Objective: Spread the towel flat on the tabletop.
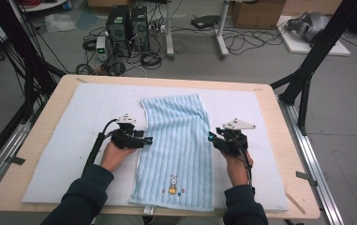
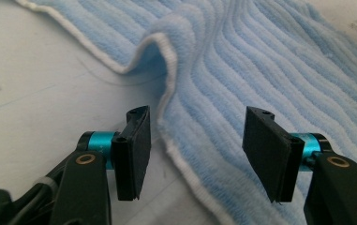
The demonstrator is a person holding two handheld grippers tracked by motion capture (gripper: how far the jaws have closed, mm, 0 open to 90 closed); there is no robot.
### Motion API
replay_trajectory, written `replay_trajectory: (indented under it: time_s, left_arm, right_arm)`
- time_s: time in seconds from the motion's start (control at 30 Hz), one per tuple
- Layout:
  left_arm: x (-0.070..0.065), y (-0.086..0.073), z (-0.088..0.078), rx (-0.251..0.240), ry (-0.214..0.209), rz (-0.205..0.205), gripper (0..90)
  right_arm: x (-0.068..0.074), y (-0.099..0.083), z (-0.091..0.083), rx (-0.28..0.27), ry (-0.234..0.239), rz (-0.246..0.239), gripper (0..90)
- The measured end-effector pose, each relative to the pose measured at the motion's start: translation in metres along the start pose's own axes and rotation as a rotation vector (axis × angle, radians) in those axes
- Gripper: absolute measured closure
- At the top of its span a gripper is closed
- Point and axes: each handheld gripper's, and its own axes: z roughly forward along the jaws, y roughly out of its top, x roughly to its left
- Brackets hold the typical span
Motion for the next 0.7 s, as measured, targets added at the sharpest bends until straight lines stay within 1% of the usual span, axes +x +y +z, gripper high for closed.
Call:
replay_trajectory:
  time_s: [0.03,0.07,0.1,0.13,0.17,0.2,0.27,0.3,0.33,0.4,0.47,0.5,0.53,0.57,0.6,0.67,0.7]
  left_arm:
    - [-0.001,0.0,0.0,0.008,0.011,0.024,47.2]
    - [-0.002,0.0,0.0,0.013,0.034,0.05,54.1]
    - [-0.003,0.0,0.0,0.015,0.049,0.07,66.1]
    - [0.0,-0.001,-0.002,0.023,0.048,0.078,77.1]
    - [0.002,-0.001,-0.002,0.019,0.034,0.056,85.2]
    - [0.004,-0.001,-0.003,0.018,0.039,0.047,86.3]
    - [0.007,0.0,-0.007,0.016,0.068,0.05,87.5]
    - [0.01,0.0,-0.009,0.013,0.092,0.04,88.4]
    - [0.013,0.0,-0.011,0.012,0.101,0.035,88.4]
    - [0.021,-0.001,-0.014,0.002,0.108,-0.003,88.4]
    - [0.025,-0.002,-0.016,0.003,0.115,-0.013,88.4]
    - [0.027,-0.002,-0.018,0.002,0.12,-0.012,88.5]
    - [0.029,-0.002,-0.02,-0.004,0.127,-0.014,88.5]
    - [0.031,-0.002,-0.022,-0.009,0.132,-0.015,88.6]
    - [0.035,-0.001,-0.025,-0.018,0.138,-0.022,88.6]
    - [0.041,0.0,-0.029,-0.034,0.151,-0.031,88.7]
    - [0.046,0.002,-0.031,-0.047,0.156,-0.044,88.7]
  right_arm:
    - [0.001,-0.005,0.001,0.01,0.001,0.002,61.8]
    - [0.001,-0.009,0.003,0.02,0.007,0.011,61.7]
    - [0.002,-0.013,0.006,0.026,0.013,0.024,61.2]
    - [0.003,-0.016,0.008,0.037,0.018,0.033,60.9]
    - [0.004,-0.019,0.012,0.046,0.026,0.042,60.7]
    - [0.005,-0.021,0.016,0.049,0.032,0.044,60.7]
    - [0.009,-0.021,0.02,0.064,0.043,0.041,60.5]
    - [0.012,-0.021,0.023,0.071,0.043,0.033,60.5]
    - [0.015,-0.02,0.026,0.076,0.047,0.021,60.5]
    - [0.02,-0.018,0.031,0.079,0.052,0.011,59.9]
    - [0.026,-0.015,0.038,0.087,0.061,0.009,59.9]
    - [0.03,-0.014,0.043,0.102,0.069,0.008,60.1]
    - [0.034,-0.013,0.047,0.113,0.072,0.003,60.5]
    - [0.038,-0.012,0.052,0.115,0.068,-0.014,61.1]
    - [0.04,-0.011,0.053,0.116,0.068,-0.018,61.0]
    - [0.043,-0.007,0.059,0.117,0.079,-0.009,61.1]
    - [0.044,-0.006,0.06,0.117,0.083,-0.009,61.1]
